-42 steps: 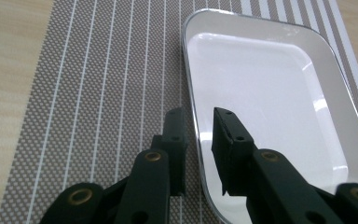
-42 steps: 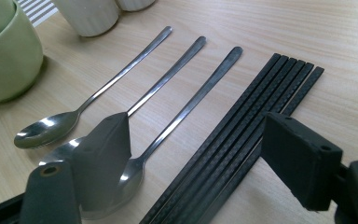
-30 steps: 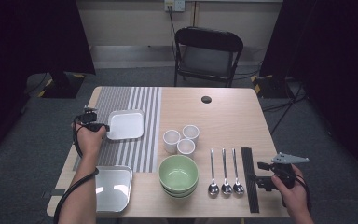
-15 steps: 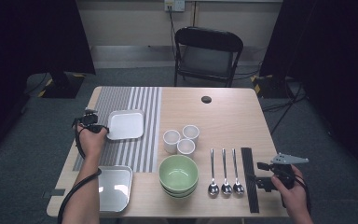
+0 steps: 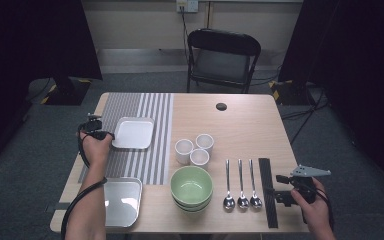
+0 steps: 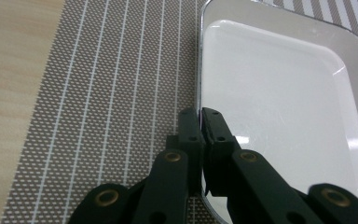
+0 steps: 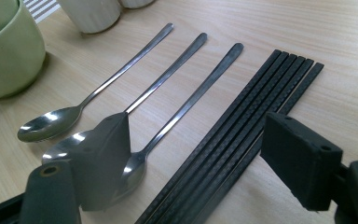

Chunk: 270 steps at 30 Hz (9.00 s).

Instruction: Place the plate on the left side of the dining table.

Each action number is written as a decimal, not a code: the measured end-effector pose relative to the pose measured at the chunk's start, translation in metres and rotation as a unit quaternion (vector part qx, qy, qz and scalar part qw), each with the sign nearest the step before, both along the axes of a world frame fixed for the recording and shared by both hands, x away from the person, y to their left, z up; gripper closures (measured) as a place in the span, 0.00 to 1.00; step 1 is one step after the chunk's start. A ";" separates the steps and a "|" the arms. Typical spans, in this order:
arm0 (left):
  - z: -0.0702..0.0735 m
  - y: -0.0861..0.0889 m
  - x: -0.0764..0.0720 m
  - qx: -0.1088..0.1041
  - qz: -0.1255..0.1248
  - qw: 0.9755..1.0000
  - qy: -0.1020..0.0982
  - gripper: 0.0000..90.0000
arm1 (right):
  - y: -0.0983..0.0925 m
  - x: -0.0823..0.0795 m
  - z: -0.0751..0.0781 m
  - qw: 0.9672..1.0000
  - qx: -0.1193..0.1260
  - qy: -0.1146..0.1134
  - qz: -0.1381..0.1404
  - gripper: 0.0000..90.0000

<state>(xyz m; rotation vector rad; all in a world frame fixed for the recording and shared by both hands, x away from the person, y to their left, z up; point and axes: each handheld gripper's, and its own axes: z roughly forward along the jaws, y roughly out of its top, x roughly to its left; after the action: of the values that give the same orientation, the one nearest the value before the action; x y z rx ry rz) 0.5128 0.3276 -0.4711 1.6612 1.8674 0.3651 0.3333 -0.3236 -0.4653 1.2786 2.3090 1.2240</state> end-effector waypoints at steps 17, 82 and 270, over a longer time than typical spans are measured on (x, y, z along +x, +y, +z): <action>-0.003 0.005 -0.003 -0.024 0.011 1.000 -0.003 0.98 | 0.000 0.000 0.000 1.000 0.001 0.001 0.000 0.26; -0.002 0.005 0.004 -0.019 0.014 1.000 0.003 0.98 | -0.001 0.001 -0.002 1.000 0.002 0.004 0.003 0.26; 0.100 -0.103 -0.101 -0.040 -0.234 0.971 -0.036 0.35 | 0.032 0.021 0.007 0.997 -0.054 -0.005 0.060 0.26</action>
<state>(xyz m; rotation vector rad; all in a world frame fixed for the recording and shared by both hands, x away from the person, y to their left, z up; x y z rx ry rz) 0.4120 0.2249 -0.3709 1.9335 1.3595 0.1467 0.3538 -0.2920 -0.4588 1.1103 2.4393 1.1204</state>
